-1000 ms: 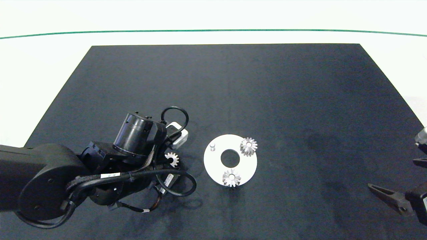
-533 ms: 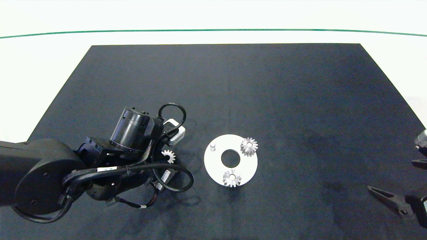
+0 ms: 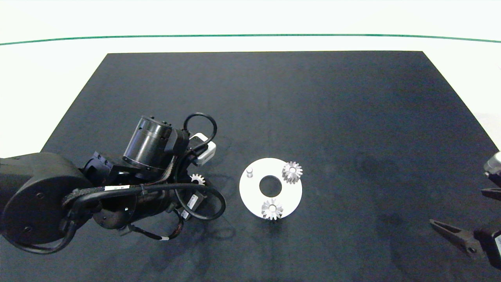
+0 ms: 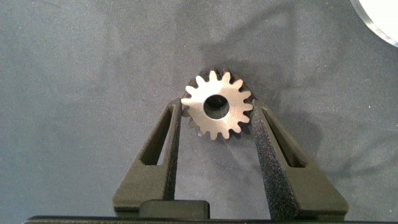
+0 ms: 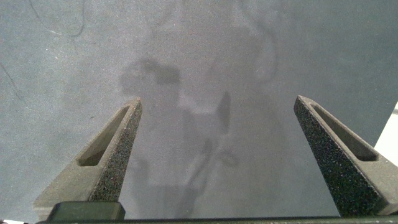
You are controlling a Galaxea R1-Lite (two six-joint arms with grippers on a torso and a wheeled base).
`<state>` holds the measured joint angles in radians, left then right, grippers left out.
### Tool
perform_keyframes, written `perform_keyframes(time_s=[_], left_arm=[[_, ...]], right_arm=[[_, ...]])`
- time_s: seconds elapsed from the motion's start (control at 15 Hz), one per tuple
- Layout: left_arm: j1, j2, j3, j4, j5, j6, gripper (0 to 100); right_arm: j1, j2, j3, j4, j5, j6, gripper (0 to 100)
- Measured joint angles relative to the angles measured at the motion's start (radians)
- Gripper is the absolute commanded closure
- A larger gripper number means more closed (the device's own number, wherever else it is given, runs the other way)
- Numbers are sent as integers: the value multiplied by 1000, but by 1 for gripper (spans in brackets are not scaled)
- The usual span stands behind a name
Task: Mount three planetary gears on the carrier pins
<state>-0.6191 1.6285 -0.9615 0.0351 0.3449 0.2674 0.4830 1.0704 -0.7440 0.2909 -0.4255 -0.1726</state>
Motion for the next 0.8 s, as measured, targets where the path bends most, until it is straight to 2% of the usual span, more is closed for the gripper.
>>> perform_keyframes(time_s=[0.8], left_arm=[[-1,-16,-18,14,0,-4,100]], right_arm=[[1,5,0,-1,0,0,0]])
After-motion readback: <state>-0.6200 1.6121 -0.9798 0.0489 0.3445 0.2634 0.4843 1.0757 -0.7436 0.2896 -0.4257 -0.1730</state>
